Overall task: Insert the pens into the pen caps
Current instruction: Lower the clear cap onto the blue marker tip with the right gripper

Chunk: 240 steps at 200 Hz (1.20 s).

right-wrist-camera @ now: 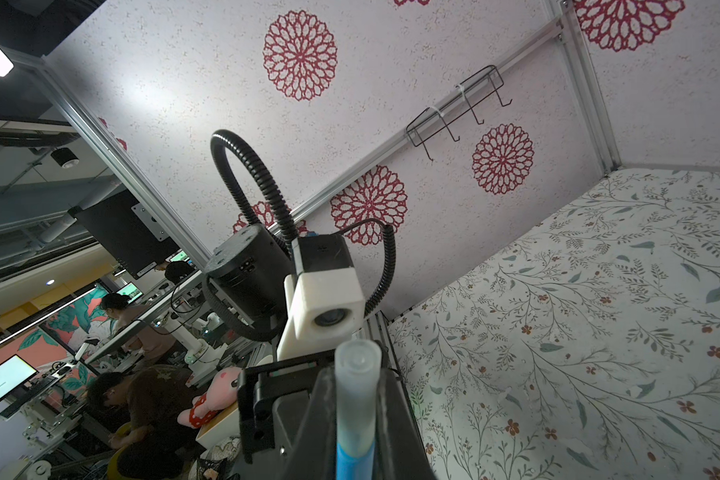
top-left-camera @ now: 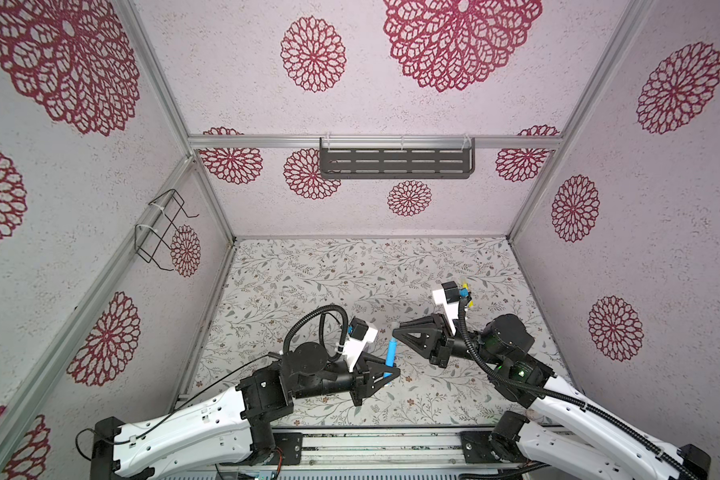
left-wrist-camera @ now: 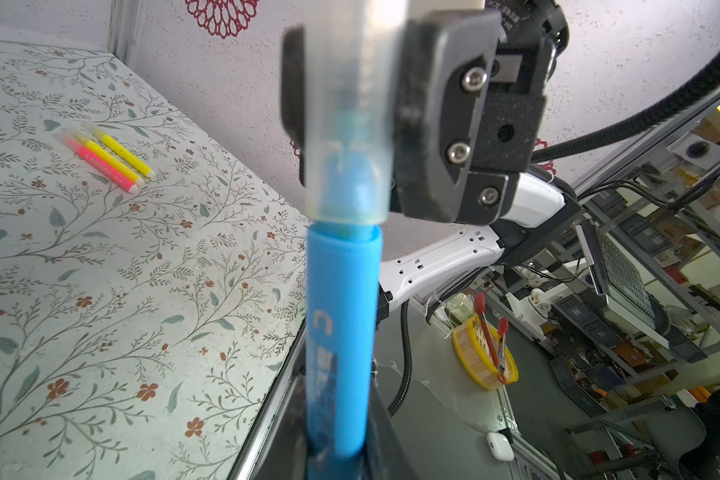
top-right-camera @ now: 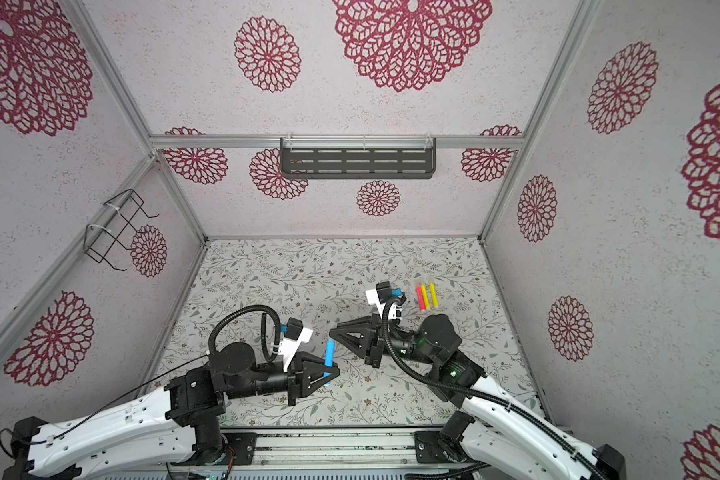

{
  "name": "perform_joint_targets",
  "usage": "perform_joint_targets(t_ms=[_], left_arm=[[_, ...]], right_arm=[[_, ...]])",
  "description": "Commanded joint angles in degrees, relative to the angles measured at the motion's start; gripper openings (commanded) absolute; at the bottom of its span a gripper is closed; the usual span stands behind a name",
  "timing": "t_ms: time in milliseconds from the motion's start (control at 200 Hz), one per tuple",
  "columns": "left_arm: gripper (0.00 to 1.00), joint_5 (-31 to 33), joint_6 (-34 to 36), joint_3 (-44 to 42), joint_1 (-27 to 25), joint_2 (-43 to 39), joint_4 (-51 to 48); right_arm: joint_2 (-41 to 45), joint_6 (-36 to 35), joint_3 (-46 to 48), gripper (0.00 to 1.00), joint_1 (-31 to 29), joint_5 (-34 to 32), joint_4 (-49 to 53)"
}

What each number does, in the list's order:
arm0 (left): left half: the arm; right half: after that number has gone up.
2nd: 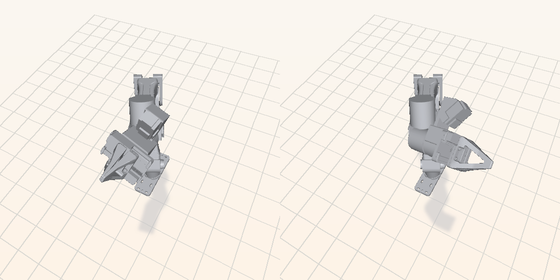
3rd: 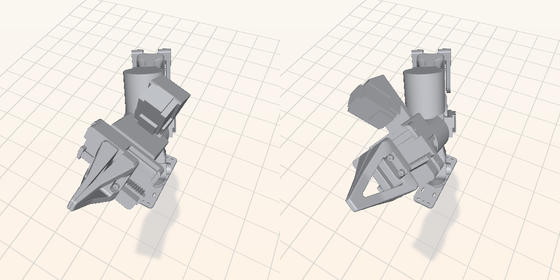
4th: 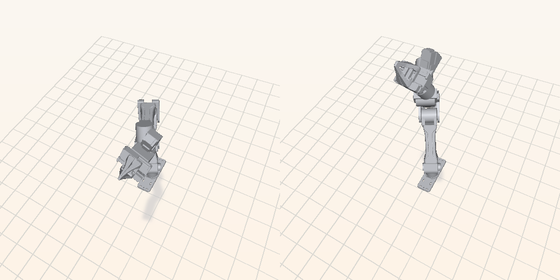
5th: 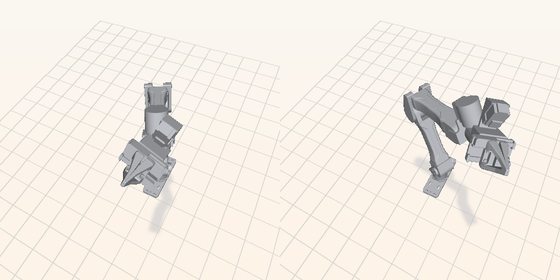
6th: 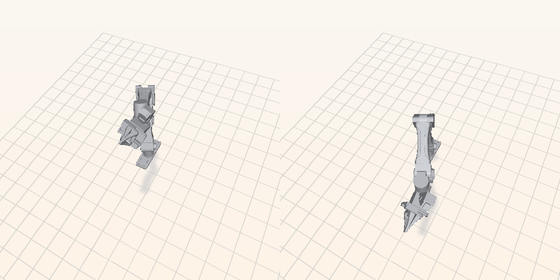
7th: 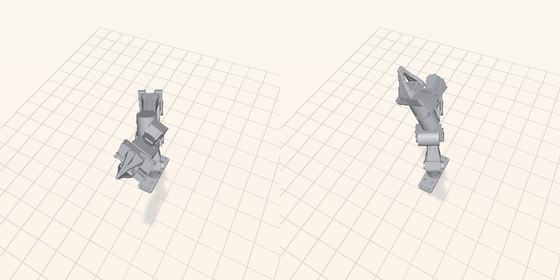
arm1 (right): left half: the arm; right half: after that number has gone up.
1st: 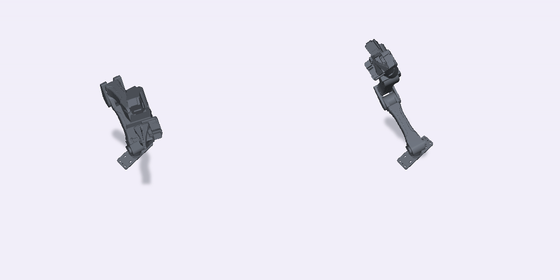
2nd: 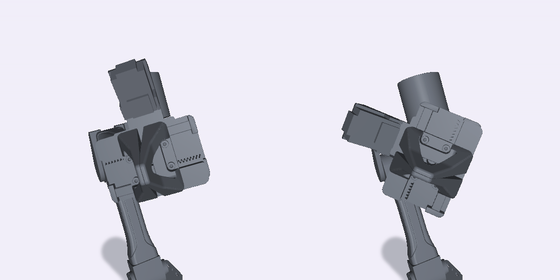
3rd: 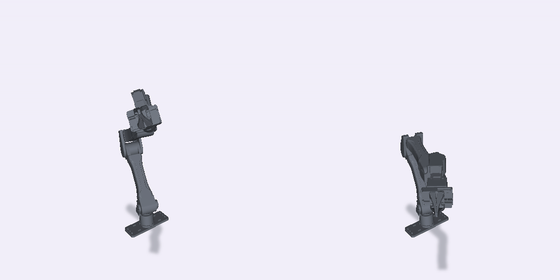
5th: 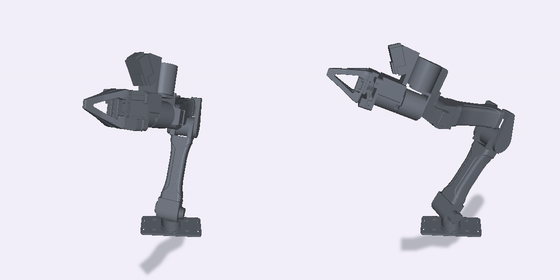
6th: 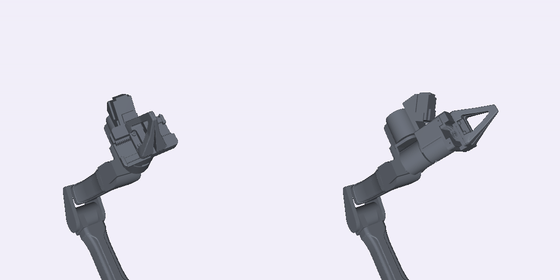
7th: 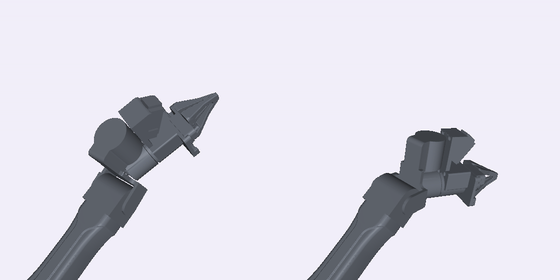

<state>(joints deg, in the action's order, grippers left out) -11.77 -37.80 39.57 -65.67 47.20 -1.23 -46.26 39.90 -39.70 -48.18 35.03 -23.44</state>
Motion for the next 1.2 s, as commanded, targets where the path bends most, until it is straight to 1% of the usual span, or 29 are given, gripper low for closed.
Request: perform_joint_targets(t_ms=[0,30,125,150,220,386,461,501,586,691,781,891,1001,1197], left_arm=[[0.0,1.55,-0.43,0.88,1.6,-1.61,7.48],[0.0,1.7,-0.35,0.78,1.59,-1.38,7.26],[0.0,2.03,-0.32,0.6,1.55,-0.69,6.79],[0.0,2.2,-0.3,0.59,1.58,-0.54,6.62],[0.0,2.89,0.07,0.7,1.6,-0.25,5.51],[0.0,5.15,0.79,0.67,1.6,-0.32,3.64],[0.0,6.47,1.32,1.33,1.57,-0.18,1.73],[0.0,7.13,1.65,1.85,1.6,0.06,0.57],[0.0,8.48,2.34,3.11,1.6,0.69,-2.4],[0.0,9.41,2.75,3.54,1.53,1.55,-3.24],[0.0,9.24,2.95,3.75,1.51,2.23,-3.74],[0.0,9.4,3.07,3.76,1.41,2.63,-3.95],[0.0,9.89,2.93,3.59,1.34,2.75,-4.19],[0.0,11.19,2.68,3.07,1.02,2.55,-5.02]], right_arm=[[0.57,-1.1,0.33,0.16,-1.2,5.27,-0.36],[0.65,-1.05,0.2,0.21,-1.25,5.32,-0.58],[1.54,-0.97,-0.32,0.47,-1.3,5.13,-0.99],[1.88,-1.09,-0.48,0.52,-1.28,5.14,-1.16],[3.0,-1.23,-0.86,0.59,-1.24,4.92,-0.83],[5.88,-2.83,-1.75,0.6,-1.29,2.23,3.58],[6.91,-3.95,-2.48,0.6,-1.21,-0.36,6.78],[7.06,-5.14,-3.46,0.6,-1.21,-2.8,9.62],[6.04,-8.42,-8.32,0.6,-1.2,-8.19,17.62],[3.61,-11.07,-14.55,0.6,-1.21,-14.49,25.13],[-0.31,-12.63,-21.05,0.6,-1.21,-19.03,31.19],[-6.2,-14.1,-28.2,0.6,-1.17,-18.48,35.77],[-11.32,-14.11,-32.39,0.61,-1.21,-16.97,37.44],[-15.53,-12.7,-33.04,0.61,-1.28,-15.96,36.34]])
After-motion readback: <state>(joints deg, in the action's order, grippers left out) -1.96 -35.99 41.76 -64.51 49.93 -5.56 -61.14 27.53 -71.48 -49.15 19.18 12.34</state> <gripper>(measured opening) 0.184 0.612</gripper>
